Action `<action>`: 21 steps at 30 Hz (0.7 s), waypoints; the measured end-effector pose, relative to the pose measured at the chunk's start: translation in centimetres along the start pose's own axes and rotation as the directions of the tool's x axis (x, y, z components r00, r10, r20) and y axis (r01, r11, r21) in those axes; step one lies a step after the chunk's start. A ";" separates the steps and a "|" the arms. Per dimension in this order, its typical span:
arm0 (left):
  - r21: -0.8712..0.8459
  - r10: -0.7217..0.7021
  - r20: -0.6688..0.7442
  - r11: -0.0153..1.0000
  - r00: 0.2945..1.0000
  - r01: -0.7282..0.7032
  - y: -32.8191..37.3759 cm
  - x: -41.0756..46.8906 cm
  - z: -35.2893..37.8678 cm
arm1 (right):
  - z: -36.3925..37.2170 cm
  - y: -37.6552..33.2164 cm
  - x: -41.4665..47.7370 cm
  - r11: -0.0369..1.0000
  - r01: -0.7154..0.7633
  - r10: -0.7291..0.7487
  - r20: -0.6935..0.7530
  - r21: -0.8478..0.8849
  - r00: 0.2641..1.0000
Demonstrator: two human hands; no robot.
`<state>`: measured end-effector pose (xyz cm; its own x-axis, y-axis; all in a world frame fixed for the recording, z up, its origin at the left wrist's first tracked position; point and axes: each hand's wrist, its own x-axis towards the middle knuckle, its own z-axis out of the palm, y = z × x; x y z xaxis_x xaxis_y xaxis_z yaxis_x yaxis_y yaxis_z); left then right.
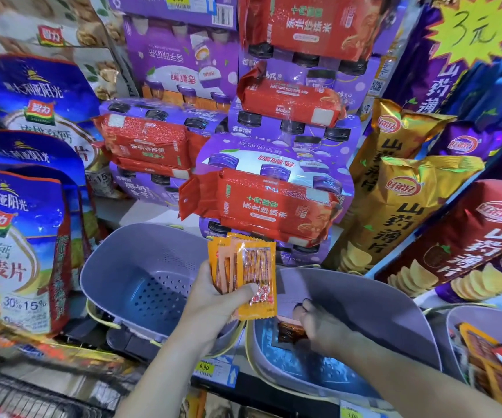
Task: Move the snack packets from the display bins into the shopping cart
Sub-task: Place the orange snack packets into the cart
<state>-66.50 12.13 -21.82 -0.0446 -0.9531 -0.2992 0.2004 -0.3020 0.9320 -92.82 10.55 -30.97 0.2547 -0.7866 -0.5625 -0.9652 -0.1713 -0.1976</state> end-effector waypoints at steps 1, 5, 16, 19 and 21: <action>0.001 0.000 0.004 1.000 1.000 0.000 0.1 -0.1 -0.1 | 0.0 -0.1 0.1 1.000 -0.006 0.006 0.004 0.002 1.000; -0.006 0.008 0.000 1.000 1.000 -0.008 0.2 -0.3 -0.5 | -0.3 -0.7 0.1 0.999 -0.043 0.042 0.038 0.018 0.998; 0.001 0.042 -0.104 0.999 0.994 -0.042 0.6 -2.5 -1.0 | -2.0 -1.4 -3.0 0.833 0.064 0.002 -0.118 0.550 0.993; -0.002 0.070 -0.170 0.997 0.983 -0.071 0.9 -4.0 -0.7 | -4.0 -1.5 -4.4 0.644 0.111 0.068 -0.201 0.757 0.977; -0.017 0.079 -0.219 0.996 0.973 -0.085 0.9 -5.4 -0.7 | -5.7 -1.6 -5.3 0.427 0.122 0.004 -0.137 0.896 0.991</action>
<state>-65.38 17.05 -19.48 0.1866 -0.9469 -0.2619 0.2202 -0.2194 0.9504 -92.97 11.62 -23.04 0.2408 -0.8609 -0.4482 -0.3280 0.3624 -0.8724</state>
